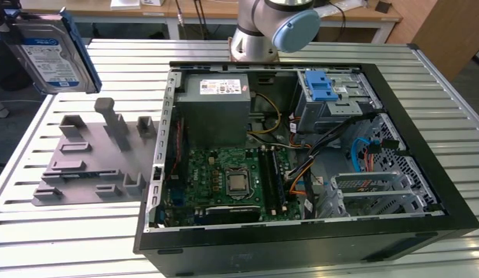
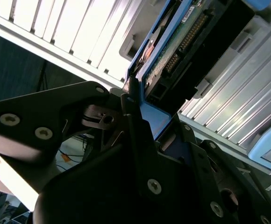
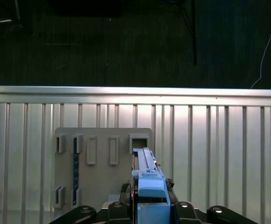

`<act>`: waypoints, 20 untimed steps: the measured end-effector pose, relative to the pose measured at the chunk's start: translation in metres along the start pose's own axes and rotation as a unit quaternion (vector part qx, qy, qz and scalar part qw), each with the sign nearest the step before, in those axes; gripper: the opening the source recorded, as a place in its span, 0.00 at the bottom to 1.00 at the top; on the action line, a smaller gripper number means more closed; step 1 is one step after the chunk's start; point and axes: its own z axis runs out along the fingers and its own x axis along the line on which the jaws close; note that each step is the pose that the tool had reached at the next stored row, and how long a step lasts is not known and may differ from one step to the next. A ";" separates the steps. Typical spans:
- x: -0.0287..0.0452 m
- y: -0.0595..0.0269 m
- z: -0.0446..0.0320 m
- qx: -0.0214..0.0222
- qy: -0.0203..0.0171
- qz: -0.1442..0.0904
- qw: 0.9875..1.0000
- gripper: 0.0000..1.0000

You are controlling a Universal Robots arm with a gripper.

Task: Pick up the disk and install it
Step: 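Pick up the disk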

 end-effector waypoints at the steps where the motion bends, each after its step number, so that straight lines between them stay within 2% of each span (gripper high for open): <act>1: 0.0000 0.0000 -0.0008 0.000 0.000 0.000 1.000 0.36; 7: 0.0000 0.0000 -0.0049 0.000 0.000 0.000 1.000 0.36; 20: -0.0002 0.0004 -0.0253 0.000 0.000 0.000 1.000 0.36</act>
